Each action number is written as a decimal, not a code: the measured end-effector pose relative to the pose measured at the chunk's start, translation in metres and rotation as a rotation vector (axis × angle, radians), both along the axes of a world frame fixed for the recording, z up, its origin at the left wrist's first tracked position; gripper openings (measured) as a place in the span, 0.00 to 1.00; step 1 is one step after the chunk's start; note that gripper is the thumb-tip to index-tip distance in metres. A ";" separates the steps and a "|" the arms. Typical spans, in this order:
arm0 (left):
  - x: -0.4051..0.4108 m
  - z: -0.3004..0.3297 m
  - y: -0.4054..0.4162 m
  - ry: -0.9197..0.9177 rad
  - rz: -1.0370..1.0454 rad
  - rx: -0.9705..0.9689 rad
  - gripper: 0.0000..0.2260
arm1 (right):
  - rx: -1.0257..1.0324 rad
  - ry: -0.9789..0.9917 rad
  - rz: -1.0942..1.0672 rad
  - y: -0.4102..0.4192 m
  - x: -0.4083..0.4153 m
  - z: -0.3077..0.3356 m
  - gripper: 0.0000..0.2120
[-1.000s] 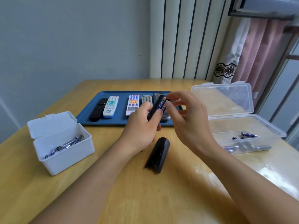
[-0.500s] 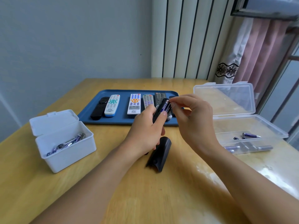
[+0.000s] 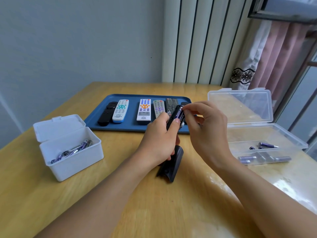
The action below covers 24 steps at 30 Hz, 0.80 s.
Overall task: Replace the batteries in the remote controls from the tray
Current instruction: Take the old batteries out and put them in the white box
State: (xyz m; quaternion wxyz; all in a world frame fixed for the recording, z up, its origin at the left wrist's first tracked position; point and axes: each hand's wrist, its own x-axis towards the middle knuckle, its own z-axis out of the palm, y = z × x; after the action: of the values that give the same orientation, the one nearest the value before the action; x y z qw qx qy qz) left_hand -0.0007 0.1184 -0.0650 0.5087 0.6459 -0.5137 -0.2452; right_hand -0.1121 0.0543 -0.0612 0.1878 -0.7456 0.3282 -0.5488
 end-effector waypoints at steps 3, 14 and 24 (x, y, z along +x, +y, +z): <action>-0.001 -0.003 -0.001 -0.028 0.016 -0.028 0.10 | -0.004 0.015 0.004 0.000 0.000 -0.002 0.08; 0.001 -0.001 0.002 -0.222 0.073 -0.162 0.09 | -0.053 -0.044 0.013 0.008 0.006 -0.002 0.12; 0.002 -0.003 0.001 -0.213 0.015 -0.146 0.07 | -0.015 -0.021 -0.017 0.004 0.006 0.002 0.08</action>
State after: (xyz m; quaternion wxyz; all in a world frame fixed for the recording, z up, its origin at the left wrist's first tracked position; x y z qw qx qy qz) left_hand 0.0015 0.1197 -0.0675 0.4987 0.6333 -0.5766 -0.1334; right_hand -0.1062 0.0578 -0.0589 0.1810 -0.7383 0.3286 -0.5605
